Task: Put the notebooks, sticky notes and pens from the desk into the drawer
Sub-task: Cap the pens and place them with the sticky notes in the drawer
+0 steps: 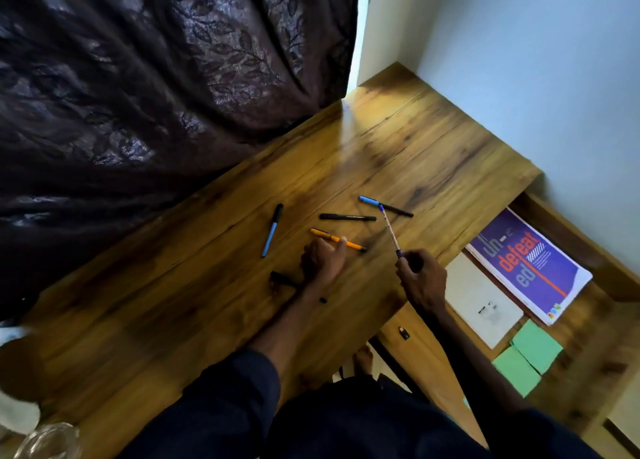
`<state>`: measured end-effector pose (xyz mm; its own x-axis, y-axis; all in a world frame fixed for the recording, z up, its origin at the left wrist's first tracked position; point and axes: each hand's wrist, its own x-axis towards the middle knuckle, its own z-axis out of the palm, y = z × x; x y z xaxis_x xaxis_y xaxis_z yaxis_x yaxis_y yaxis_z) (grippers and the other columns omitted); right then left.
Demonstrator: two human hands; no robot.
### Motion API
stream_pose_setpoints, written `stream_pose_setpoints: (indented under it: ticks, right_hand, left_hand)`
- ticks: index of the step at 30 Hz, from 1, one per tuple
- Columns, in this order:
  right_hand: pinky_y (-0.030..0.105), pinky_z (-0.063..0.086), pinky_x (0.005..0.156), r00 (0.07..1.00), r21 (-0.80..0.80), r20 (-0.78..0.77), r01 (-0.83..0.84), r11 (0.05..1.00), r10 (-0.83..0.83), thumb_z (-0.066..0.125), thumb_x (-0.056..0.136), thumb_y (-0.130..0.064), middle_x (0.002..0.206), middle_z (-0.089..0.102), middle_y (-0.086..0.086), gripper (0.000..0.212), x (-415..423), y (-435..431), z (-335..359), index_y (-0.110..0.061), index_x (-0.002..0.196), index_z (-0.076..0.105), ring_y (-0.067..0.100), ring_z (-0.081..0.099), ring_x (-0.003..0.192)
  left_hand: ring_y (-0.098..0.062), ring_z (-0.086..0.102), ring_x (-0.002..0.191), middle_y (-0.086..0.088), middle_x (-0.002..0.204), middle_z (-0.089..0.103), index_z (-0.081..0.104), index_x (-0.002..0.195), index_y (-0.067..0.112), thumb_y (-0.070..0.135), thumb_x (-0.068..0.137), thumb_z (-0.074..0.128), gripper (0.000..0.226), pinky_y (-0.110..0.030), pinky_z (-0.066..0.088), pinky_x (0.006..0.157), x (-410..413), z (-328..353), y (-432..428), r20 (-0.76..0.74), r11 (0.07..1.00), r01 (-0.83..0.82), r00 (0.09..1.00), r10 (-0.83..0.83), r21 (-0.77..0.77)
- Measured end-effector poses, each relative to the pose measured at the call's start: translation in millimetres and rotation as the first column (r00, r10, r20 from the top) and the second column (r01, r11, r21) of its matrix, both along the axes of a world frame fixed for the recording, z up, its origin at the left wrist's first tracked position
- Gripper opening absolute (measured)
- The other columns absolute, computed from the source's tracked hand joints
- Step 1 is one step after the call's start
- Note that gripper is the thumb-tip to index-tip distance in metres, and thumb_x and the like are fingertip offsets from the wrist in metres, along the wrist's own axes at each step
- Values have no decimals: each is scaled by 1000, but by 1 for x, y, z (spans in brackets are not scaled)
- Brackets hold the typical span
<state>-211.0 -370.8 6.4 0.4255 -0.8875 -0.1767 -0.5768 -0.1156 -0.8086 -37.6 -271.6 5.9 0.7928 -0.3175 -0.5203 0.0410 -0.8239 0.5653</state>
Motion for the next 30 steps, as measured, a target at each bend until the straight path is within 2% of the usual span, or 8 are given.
stream_pose_setpoints:
  ticks: [2, 4, 7, 10, 14, 20, 25, 30]
  right_hand:
    - [29, 57, 65, 999, -3, 31, -12, 1000, 12, 67, 94, -26, 86, 71, -4, 10, -10, -6, 7, -18, 99, 70, 15, 68, 75]
    - [29, 56, 63, 994, 61, 104, 29, 998, -35, 68, 93, -26, 88, 73, -3, 10, -17, -14, 15, -18, 98, 72, 15, 68, 75]
    - [32, 54, 66, 953, 272, 267, 70, 960, -145, 67, 96, -23, 96, 74, 3, 13, -27, -27, 21, -12, 99, 72, 16, 67, 80]
    - [35, 56, 72, 921, 338, 324, 99, 936, -215, 61, 100, -25, 95, 73, 7, 20, -41, -40, 19, -6, 102, 69, 18, 67, 86]
    - [41, 59, 79, 877, 453, 362, 132, 882, -317, 48, 106, -22, 92, 70, 11, 25, -59, -51, 18, -3, 117, 58, 25, 70, 89]
    - [35, 49, 53, 964, 307, 158, 158, 939, -214, 51, 105, -29, 75, 58, 4, 27, -101, -47, -10, -13, 121, 66, 19, 59, 60]
    - [51, 54, 75, 994, 229, -101, 61, 972, -39, 56, 101, -17, 83, 70, 4, 21, -137, -42, -45, -13, 113, 73, 24, 65, 76]
    - [38, 54, 90, 962, 273, -266, 135, 953, -60, 67, 92, -13, 102, 77, 9, 21, -165, -33, -75, -17, 109, 77, 28, 71, 98]
  left_hand:
    - [-34, 63, 113, -12, 120, 68, 65, 113, 11, 73, 78, 55, 72, -49, 51, 98, 15, -46, -18, -23, 986, -160, 987, 159, -37]
    - [-27, 73, 83, -10, 97, 76, 67, 100, 10, 82, 66, 53, 81, -45, 62, 75, 30, -88, -29, -53, 975, -222, 974, 221, -5]
    - [-18, 71, 56, -11, 80, 75, 67, 96, 1, 44, 85, 69, 44, -29, 59, 46, 24, -34, -31, -158, 961, -272, 952, 263, -40]
    - [-21, 72, 55, -13, 72, 76, 74, 82, -5, 23, 89, 66, 30, -28, 59, 45, 20, -1, -34, -131, 984, -177, 976, 174, -4]
    - [-20, 74, 59, -4, 58, 73, 77, 66, 7, 37, 66, 60, 34, -33, 62, 58, 6, 6, -33, -123, 995, 5, 992, 8, 99]
    - [-27, 71, 57, -13, 70, 75, 65, 72, 16, 34, 73, 68, 18, -47, 63, 70, -86, 13, -35, -297, 933, 272, 894, -335, -234]
    - [-17, 70, 52, -14, 77, 74, 60, 102, 5, 21, 87, 71, 24, -27, 58, 53, -164, -9, -40, -435, 908, 297, 804, -405, -296]
    - [-7, 57, 41, -5, 62, 62, 63, 81, 6, 15, 94, 67, 16, -23, 51, 45, -215, -56, -40, -500, 974, 150, 838, -217, -172]
